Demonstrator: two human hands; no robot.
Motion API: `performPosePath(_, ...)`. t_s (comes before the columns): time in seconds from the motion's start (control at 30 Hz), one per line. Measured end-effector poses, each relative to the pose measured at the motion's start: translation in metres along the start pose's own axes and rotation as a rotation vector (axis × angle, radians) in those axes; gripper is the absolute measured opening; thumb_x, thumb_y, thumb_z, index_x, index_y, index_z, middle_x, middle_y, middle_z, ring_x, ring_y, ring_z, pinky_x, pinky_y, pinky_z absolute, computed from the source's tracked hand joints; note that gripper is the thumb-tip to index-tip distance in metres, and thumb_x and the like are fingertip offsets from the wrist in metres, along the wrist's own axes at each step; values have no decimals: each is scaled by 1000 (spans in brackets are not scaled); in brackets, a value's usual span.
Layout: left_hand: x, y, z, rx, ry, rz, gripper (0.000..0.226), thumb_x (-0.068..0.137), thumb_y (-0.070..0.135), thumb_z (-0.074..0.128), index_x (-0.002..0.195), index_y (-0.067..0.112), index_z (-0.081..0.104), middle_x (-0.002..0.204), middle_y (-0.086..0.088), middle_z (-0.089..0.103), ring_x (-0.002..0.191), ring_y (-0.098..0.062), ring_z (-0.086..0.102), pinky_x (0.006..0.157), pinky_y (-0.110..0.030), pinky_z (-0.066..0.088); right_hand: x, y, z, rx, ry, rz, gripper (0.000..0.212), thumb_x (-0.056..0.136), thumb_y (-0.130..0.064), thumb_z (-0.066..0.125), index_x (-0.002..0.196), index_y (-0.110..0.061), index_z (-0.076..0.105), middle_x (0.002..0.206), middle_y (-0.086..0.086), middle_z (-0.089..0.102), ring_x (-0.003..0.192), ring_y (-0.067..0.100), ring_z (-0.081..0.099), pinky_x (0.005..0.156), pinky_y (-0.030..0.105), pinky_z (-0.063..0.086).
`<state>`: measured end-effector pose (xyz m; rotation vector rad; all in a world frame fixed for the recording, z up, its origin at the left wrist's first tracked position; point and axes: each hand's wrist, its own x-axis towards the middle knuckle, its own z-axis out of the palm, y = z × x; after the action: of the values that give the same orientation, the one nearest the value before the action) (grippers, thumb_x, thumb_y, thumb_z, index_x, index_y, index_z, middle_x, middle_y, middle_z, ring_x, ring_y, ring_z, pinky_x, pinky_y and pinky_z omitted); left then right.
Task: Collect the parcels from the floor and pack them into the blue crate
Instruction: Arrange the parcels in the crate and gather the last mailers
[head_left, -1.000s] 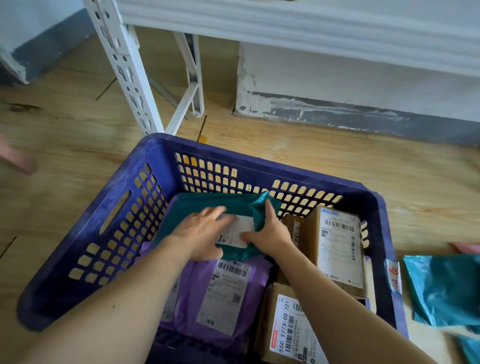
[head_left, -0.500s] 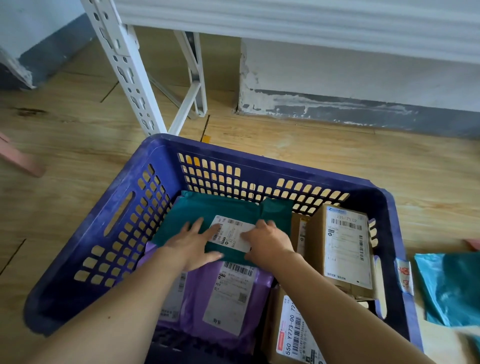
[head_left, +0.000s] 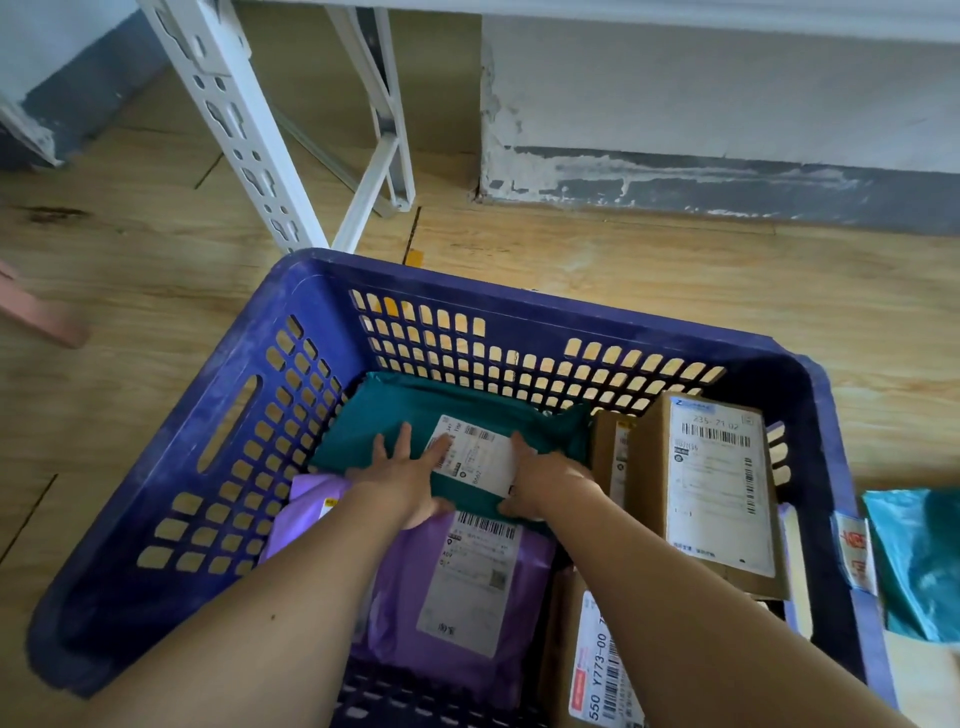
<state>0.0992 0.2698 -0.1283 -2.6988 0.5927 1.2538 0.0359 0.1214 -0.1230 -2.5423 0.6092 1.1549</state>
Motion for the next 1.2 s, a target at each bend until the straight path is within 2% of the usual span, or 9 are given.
performPosePath(0.1, -5, 1, -7, -32, 7, 7, 85, 89, 52, 53, 147, 43, -8, 157, -3, -21, 144, -37, -13, 112, -63, 16, -6, -2, -5, 52, 54, -41, 89, 84, -37, 64, 149, -19, 6, 128, 11, 51, 114, 28, 53, 89, 37, 47)
performPosePath(0.2, -12, 0, -14, -78, 35, 26, 87, 87, 49, 58, 149, 40, -1, 159, -5, -11, 145, -38, -5, 114, -57, 18, -19, 0, -10, 129, 174, -105, 69, 86, -37, 62, 142, -19, 27, 124, 11, 52, 112, 28, 52, 86, 37, 48)
performPosePath(0.33, -25, 1, -18, -49, 92, 59, 89, 86, 46, 61, 151, 34, 2, 159, -11, 0, 145, -38, 7, 116, -51, 20, -50, 10, -26, 109, 312, -235, 62, 91, -35, 55, 145, -20, 27, 134, 12, 47, 122, 30, 47, 96, 40, 45)
performPosePath(0.47, -44, 12, -26, -50, 135, 73, 91, 89, 37, 61, 151, 27, -5, 159, -11, -4, 146, -34, 4, 118, -47, 15, -87, 23, -40, 123, 454, -295, 57, 93, -29, 54, 145, -22, 31, 137, 8, 46, 124, 27, 45, 98, 38, 44)
performPosePath(0.6, -71, 34, -39, -79, 349, 150, 77, 91, 29, 59, 151, 23, 11, 158, -10, 12, 144, -31, 18, 115, -46, 26, -127, 42, -44, 133, 564, -304, 51, 92, -23, 52, 142, -21, 37, 137, 7, 46, 125, 26, 44, 101, 37, 42)
performPosePath(0.73, -104, 71, -51, -141, 600, 295, 56, 94, 25, 53, 145, 24, 31, 151, -2, 29, 135, -24, 34, 107, -43, 38, -169, 71, -44, 185, 692, -264, 46, 92, -17, 50, 137, -21, 44, 137, 4, 47, 126, 25, 42, 102, 38, 41)
performPosePath(0.83, -128, 111, -55, -144, 694, 409, 50, 94, 25, 52, 142, 21, 37, 147, -1, 34, 132, -23, 38, 100, -42, 44, -197, 101, -40, 221, 758, -216, 46, 92, -15, 49, 137, -21, 45, 140, 2, 45, 129, 23, 40, 104, 36, 38)
performPosePath(0.9, -141, 140, -54, -121, 739, 492, 48, 94, 24, 52, 140, 20, 40, 146, -1, 36, 131, -23, 39, 98, -40, 45, -213, 124, -36, 241, 814, -173, 46, 90, -13, 51, 135, -22, 48, 139, 1, 47, 125, 22, 43, 98, 32, 39)
performPosePath(1.2, -192, 268, -25, 22, 699, 819, 43, 94, 21, 50, 136, 25, 45, 148, 2, 32, 133, -20, 35, 106, -35, 32, -259, 248, 12, 442, 874, 114, 41, 85, -14, 57, 125, -23, 58, 128, 2, 57, 115, 23, 53, 91, 28, 40)
